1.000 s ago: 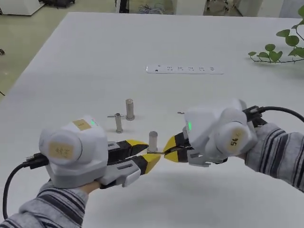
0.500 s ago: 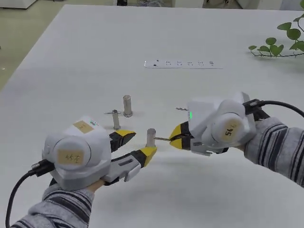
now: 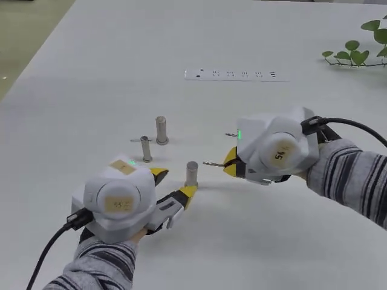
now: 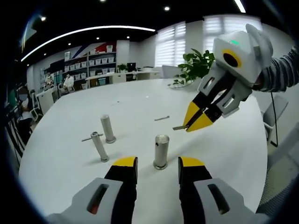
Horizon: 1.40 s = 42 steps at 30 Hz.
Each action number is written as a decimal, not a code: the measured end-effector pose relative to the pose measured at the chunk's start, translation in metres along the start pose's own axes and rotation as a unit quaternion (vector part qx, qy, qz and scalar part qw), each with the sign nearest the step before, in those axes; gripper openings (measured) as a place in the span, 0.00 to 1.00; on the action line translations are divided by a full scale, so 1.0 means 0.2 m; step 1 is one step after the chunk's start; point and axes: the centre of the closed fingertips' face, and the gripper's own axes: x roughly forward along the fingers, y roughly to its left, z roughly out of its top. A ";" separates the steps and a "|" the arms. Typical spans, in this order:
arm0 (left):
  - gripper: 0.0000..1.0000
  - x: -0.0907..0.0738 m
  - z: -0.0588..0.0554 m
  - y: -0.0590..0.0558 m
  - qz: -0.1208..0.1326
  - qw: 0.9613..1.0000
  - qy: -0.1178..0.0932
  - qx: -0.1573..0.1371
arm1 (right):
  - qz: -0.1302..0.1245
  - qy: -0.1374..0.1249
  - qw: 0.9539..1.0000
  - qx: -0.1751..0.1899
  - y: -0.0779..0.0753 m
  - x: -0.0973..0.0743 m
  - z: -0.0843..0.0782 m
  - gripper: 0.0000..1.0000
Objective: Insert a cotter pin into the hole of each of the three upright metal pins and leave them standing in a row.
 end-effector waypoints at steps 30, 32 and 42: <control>0.15 0.18 -0.05 -0.04 -0.003 0.999 0.033 -0.033 | 0.016 0.003 1.000 -0.012 0.03 0.06 0.03 0.00; 0.15 0.18 -0.06 -0.04 -0.002 0.999 0.035 -0.029 | 0.017 0.003 1.000 -0.011 0.04 0.06 0.03 0.00; 0.10 0.18 -0.07 -0.02 0.000 0.999 0.039 -0.006 | 0.021 -0.003 1.000 0.016 0.05 0.06 0.03 0.00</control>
